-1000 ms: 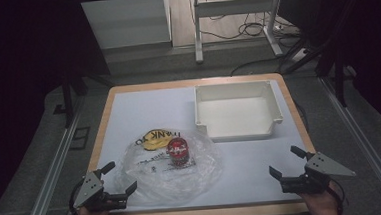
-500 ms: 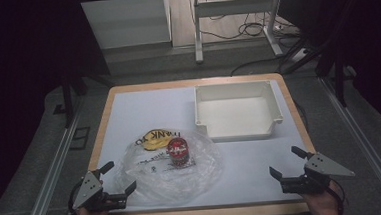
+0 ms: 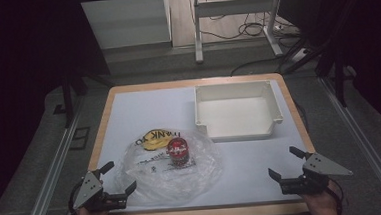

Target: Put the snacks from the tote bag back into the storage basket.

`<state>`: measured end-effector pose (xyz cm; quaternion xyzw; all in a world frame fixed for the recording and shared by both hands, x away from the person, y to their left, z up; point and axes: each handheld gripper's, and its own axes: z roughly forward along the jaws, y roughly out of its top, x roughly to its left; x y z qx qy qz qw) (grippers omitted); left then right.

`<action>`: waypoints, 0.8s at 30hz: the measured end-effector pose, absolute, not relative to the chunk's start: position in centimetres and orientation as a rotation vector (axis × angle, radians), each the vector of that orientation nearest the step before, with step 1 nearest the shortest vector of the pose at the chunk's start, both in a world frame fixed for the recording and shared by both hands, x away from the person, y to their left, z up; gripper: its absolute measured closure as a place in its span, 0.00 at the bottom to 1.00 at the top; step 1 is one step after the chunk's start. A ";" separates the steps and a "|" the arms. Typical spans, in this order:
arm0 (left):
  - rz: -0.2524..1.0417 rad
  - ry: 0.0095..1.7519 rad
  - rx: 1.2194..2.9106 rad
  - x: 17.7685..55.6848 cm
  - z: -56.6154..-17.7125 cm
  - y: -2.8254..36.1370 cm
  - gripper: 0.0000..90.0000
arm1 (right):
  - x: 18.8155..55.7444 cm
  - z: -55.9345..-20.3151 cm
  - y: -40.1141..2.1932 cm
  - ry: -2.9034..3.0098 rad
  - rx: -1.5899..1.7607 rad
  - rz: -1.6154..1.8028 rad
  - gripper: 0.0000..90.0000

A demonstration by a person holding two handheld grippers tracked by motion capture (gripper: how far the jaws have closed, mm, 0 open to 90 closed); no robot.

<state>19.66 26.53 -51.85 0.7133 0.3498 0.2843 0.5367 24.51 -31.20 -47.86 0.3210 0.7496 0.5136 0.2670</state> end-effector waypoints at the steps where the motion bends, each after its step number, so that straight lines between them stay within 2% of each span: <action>1: 0.677 0.833 1.698 19.7 -51.9 26.5 0.01 | 24.5 -47.9 -31.2 2.029 0.866 1.389 0.00; 24: 0.680 0.835 1.702 19.7 -51.9 26.5 0.01 | 24.8 -47.7 -30.2 2.077 0.849 1.413 0.00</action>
